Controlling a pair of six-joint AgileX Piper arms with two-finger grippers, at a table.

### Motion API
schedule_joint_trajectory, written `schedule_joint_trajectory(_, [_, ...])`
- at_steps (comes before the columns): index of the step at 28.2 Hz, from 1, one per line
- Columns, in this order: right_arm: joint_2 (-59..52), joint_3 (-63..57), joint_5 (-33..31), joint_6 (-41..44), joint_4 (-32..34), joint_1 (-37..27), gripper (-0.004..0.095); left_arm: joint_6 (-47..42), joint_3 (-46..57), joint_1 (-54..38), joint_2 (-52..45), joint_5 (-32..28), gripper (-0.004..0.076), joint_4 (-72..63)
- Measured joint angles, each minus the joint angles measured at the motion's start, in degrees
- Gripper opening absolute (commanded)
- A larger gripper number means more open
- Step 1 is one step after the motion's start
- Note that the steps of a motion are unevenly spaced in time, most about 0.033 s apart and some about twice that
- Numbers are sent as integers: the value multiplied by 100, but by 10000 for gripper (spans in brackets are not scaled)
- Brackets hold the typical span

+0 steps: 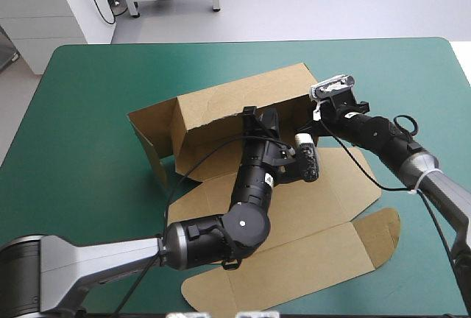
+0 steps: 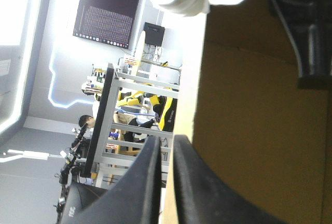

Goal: Fold the box

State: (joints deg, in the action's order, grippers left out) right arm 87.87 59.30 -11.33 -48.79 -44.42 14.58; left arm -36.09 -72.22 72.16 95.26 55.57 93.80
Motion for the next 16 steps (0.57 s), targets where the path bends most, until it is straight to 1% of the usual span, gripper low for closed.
schedule_joint_trajectory(4, [0,0,-70,22,25,0,0,47,5,0,-466,37,-3,-292])
schedule_joint_trajectory(8, [0,0,-209,228,186,0,0,52,-13,0,-1182,85,-2,-416])
schedule_joint_trajectory(10, [-7,0,-376,512,485,0,0,52,-141,-49,-1543,148,-2,-677])
schedule_joint_trajectory(12, [-79,0,-649,1086,1121,0,0,65,-437,-344,-1972,149,-2,-1153])
schedule_joint_trajectory(16, [-322,6,-1052,2259,2132,0,0,217,-751,-1252,-2562,103,-2,-1774])
